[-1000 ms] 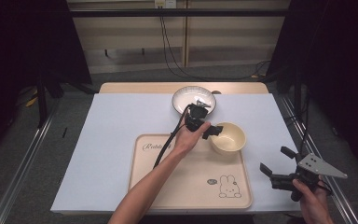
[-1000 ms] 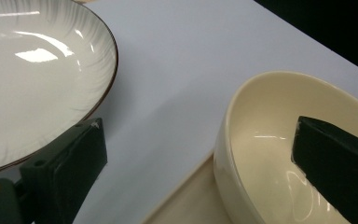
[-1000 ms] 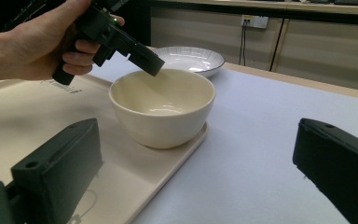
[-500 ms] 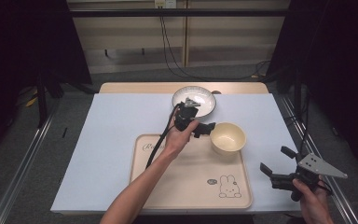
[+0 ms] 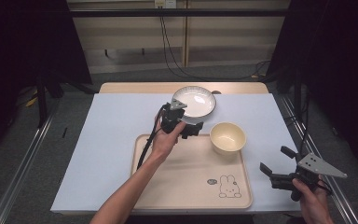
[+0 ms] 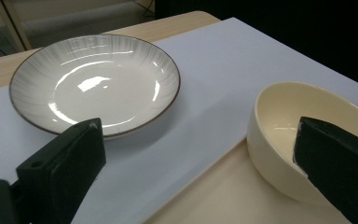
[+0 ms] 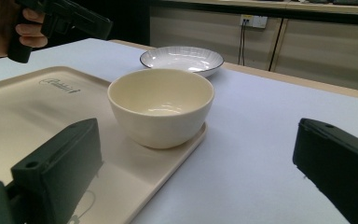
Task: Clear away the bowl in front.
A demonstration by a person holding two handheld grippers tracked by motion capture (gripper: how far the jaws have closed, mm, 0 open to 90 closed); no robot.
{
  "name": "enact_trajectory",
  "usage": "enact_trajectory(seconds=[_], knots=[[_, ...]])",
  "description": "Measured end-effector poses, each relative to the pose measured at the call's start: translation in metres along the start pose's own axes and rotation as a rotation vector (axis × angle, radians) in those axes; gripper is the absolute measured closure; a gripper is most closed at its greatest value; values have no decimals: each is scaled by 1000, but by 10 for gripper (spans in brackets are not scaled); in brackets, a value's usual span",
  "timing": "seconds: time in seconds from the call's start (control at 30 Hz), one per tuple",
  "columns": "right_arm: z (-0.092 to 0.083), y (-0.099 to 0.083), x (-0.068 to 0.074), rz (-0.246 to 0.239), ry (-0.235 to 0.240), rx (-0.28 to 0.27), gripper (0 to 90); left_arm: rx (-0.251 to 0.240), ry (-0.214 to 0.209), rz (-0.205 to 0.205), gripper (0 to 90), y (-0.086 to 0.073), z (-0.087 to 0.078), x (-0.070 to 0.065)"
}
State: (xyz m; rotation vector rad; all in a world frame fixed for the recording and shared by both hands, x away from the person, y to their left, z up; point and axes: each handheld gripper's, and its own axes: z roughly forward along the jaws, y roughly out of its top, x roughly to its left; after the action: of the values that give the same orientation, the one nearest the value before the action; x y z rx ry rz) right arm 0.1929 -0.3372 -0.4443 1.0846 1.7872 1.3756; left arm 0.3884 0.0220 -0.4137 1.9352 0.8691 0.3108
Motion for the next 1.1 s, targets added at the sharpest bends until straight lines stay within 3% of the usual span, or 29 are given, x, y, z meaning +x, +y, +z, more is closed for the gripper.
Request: enact_trajectory(seconds=[0.47,0.83,1.0,1.1], knots=[[0,0,0,2,-3,5,10,-27,53,-5,23,-9,-31,9],[1,0,0,0,3,8,10,-80,141,-16,25,-20,-68,15],[1,0,0,-1,1,9,10,-108,136,-33,21,-27,-87,14],[2,0,0,-1,5,9,10,-111,161,-37,22,-33,-95,15]])
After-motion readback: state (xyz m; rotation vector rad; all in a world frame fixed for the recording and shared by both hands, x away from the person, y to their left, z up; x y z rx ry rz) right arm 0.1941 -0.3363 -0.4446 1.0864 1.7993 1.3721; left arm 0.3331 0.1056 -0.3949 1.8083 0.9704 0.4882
